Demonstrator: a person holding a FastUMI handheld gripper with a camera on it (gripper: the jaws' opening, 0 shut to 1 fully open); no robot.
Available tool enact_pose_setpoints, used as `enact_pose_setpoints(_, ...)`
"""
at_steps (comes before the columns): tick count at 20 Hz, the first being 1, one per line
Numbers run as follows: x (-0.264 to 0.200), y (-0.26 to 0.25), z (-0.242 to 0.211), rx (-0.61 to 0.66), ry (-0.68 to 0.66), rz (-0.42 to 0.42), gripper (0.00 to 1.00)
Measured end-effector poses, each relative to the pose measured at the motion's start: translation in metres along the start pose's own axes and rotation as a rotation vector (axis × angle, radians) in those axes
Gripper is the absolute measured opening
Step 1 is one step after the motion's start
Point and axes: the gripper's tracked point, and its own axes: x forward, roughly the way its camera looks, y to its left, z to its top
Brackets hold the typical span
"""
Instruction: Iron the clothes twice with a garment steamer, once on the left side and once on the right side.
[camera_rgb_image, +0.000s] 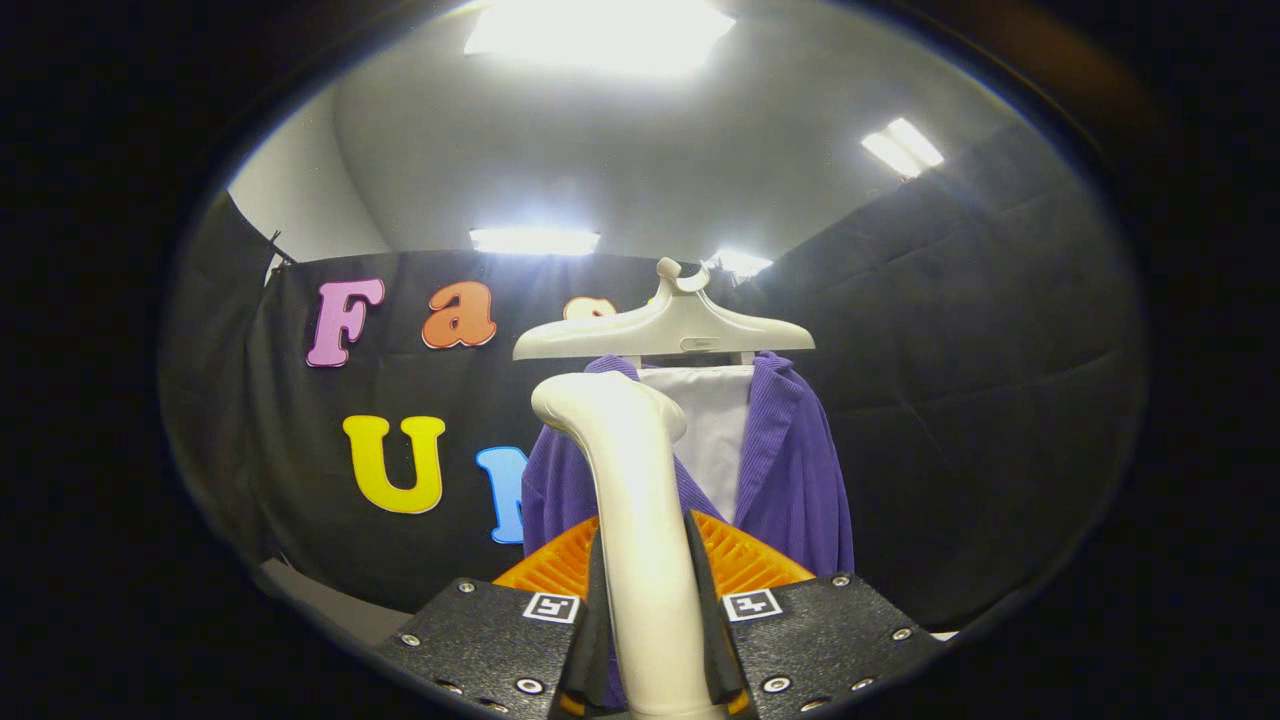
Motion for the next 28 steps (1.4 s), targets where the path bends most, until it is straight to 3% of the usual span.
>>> enact_pose_setpoints(5, 0.024, -0.002, -0.017, -0.069, 0.013, -0.007, 0.38)
enact_pose_setpoints(11, 0.019, -0.006, -0.037, -0.088, -0.001, -0.012, 0.37)
enact_pose_setpoints(28, -0.011, -0.022, -0.156, -0.155, 0.213, 0.010, 0.38)
